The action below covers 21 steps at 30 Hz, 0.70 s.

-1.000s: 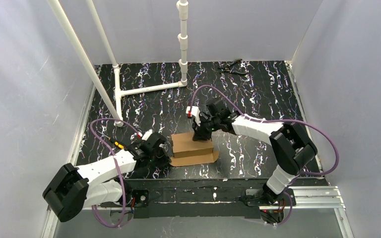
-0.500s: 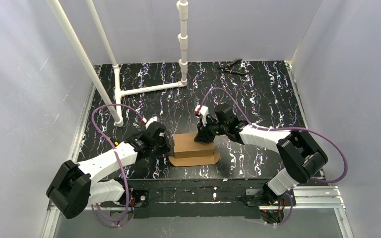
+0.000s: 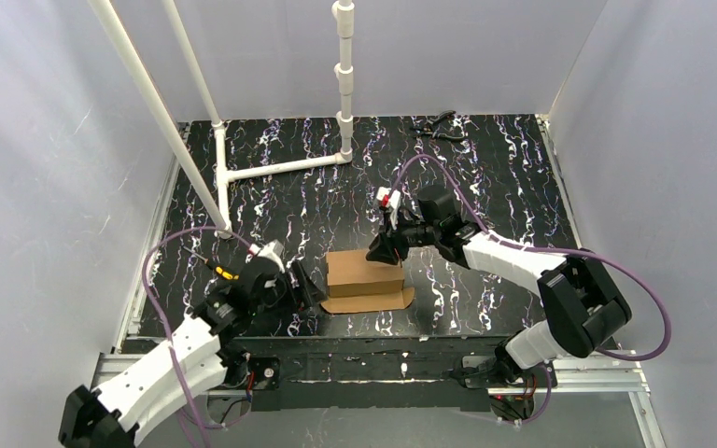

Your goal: Fold the paper box

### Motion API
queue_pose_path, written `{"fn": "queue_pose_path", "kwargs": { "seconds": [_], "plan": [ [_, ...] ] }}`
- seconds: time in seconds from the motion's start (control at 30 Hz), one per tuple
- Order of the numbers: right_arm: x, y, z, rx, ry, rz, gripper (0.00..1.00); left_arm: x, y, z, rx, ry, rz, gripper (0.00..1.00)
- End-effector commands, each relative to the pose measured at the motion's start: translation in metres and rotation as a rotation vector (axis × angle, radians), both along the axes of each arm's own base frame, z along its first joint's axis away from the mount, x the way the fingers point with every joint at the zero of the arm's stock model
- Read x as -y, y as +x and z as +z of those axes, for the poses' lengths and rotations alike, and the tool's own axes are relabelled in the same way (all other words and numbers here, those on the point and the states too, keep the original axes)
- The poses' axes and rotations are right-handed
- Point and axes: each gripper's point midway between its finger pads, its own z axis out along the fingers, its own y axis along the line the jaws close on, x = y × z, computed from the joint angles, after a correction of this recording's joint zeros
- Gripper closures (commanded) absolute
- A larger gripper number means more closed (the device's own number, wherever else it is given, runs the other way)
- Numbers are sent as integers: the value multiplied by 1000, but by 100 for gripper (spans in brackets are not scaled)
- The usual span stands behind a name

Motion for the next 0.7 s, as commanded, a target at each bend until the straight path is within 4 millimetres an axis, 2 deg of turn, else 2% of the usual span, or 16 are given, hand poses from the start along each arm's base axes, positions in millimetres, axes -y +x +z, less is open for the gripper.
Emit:
{"fn": "queue_pose_path", "kwargs": {
  "seconds": [0.0, 0.1, 0.27, 0.67],
  "plan": [
    [-13, 0, 12, 39, 14, 69, 60, 0, -25, -15, -76, -114, 42, 36],
    [-17, -1, 4, 47, -34, 104, 62, 4, -24, -27, -93, -152, 76, 45],
    [-14, -19, -1, 62, -34, 223, 56, 12, -16, -38, -90, -129, 109, 59],
    [-14, -20, -6, 57, -41, 227, 55, 14, 3, -52, -71, -45, 160, 73]
  ]
}}
